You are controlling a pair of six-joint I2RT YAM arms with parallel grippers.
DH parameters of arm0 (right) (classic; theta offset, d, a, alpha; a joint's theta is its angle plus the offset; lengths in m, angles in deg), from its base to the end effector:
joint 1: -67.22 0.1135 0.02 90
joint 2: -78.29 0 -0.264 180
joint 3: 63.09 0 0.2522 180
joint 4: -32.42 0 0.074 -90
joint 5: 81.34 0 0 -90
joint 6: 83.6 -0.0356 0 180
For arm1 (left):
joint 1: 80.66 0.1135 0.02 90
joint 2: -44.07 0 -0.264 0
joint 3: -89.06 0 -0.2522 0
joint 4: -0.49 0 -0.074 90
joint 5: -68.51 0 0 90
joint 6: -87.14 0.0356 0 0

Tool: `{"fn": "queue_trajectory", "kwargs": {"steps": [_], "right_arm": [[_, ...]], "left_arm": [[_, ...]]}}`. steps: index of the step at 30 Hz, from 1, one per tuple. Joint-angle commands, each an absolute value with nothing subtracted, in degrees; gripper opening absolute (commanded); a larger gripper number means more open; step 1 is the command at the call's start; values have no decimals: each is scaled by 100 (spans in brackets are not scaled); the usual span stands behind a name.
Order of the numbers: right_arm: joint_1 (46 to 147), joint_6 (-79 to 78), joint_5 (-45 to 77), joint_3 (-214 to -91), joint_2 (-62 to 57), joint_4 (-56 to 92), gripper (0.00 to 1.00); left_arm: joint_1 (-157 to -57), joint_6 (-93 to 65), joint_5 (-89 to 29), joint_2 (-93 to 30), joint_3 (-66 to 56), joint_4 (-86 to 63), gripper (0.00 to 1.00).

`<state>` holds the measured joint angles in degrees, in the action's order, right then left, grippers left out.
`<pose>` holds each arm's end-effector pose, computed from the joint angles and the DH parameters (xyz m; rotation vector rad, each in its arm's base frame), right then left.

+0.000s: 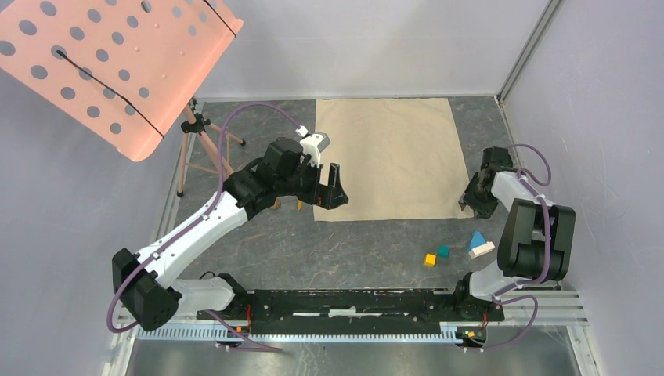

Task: Fold the napkin into a case and place the utensils inside
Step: Pick up the flattened napkin from the center of the board.

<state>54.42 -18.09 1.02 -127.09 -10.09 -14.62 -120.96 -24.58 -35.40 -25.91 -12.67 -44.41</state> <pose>0.2691 -0.0660 0.1697 0.9250 2.6457 -0.1395 0.1976 -0.1788 0.3332 0.5157 2.2700 -0.8449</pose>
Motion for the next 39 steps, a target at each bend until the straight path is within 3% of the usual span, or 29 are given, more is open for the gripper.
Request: {"fn": "queue_trajectory", "kwargs": {"steps": [1, 7, 13, 19, 25, 27, 33, 39], "right_arm": [[5453, -1967, 57, -12813, -1182, -1258, 53], [5459, -2140, -57, -12415, -1195, -1050, 45], [5485, -2145, -166, -12246, -1268, -734, 1], [5689, -2105, -329, -11910, -472, -449, 0], [5686, -2698, -516, -11589, 171, -603, 0], [5685, -2729, -308, -11611, 242, -657, 0], [5687, -2745, -568, -11544, 331, -644, 0], [5691, -2696, -462, -11297, 550, -455, 0]], "left_arm": [[-12061, -2299, -3705, -2580, -1281, -4234, 100], [-12045, -2299, -3679, -2604, -1284, -4236, 100], [-12014, -2453, -3398, -2667, -1361, -4234, 100], [-12039, -3377, -2344, -2958, -1545, -4529, 100], [-12040, -6306, -1178, -3642, -1572, -5734, 96], [-12051, -7108, -1041, -3893, -1534, -5831, 88], [-12109, -8559, -438, -5052, -741, -6537, 77], [-12097, -9286, -461, -5891, -545, -6629, 54]]}}
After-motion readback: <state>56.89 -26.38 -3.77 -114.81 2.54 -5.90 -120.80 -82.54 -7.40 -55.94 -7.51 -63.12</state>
